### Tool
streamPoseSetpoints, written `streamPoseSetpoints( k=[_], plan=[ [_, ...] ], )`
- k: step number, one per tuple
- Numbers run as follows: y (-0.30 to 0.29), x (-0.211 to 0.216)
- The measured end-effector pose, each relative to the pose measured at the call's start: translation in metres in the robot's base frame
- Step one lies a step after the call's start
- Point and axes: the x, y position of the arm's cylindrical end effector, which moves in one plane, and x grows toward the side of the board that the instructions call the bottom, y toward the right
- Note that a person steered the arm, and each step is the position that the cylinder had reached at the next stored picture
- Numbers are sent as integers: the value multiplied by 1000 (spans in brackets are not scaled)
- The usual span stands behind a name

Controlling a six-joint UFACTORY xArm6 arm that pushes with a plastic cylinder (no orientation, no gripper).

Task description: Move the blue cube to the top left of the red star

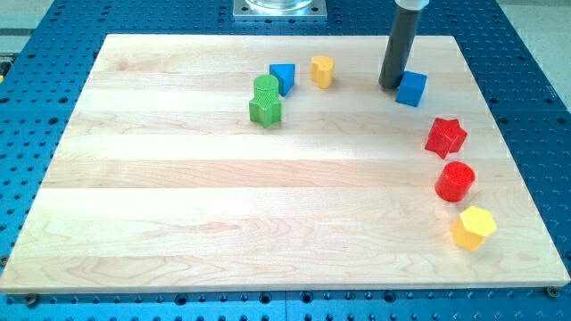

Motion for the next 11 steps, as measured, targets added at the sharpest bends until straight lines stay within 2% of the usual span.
streamPoseSetpoints(
  k=[2,3,4,5,6,9,10,11],
  plan=[
    [38,34],
    [19,34],
    [59,-1],
    [128,-4],
    [142,39],
    [67,44],
    [47,8],
    [-23,13]
  ],
)
